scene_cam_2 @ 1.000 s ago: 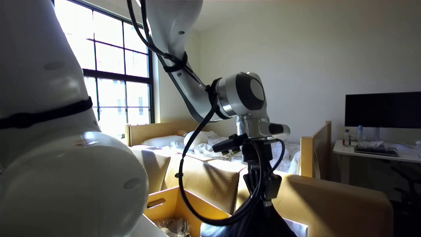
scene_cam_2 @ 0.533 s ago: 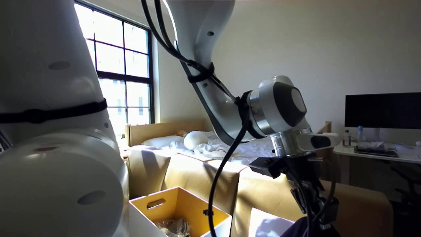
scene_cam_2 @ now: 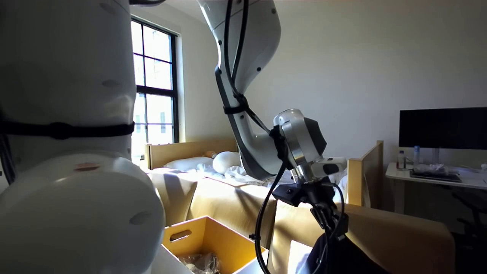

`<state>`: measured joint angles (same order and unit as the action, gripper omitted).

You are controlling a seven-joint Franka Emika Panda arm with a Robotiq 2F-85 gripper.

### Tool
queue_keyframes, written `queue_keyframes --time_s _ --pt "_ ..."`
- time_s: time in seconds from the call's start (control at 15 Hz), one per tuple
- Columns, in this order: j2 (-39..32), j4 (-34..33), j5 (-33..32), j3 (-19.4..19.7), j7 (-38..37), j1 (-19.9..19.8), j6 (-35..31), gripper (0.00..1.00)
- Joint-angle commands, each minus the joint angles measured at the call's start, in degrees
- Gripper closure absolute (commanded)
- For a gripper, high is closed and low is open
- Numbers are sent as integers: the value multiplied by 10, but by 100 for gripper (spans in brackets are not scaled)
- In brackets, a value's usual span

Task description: Take the jacket out of the box

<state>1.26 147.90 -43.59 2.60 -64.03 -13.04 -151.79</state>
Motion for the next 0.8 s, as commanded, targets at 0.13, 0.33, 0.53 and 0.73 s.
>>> queue_keyframes --time_s 0.13,0.33,0.53,0.73 --pt "-43 -30 69 26 51 37 -1 59" --pt "-56 -65 222 15 188 45 8 40" --pt "-1 -100 368 -76 331 17 82 21" --pt "53 -158 448 -43 456 81 224 2"
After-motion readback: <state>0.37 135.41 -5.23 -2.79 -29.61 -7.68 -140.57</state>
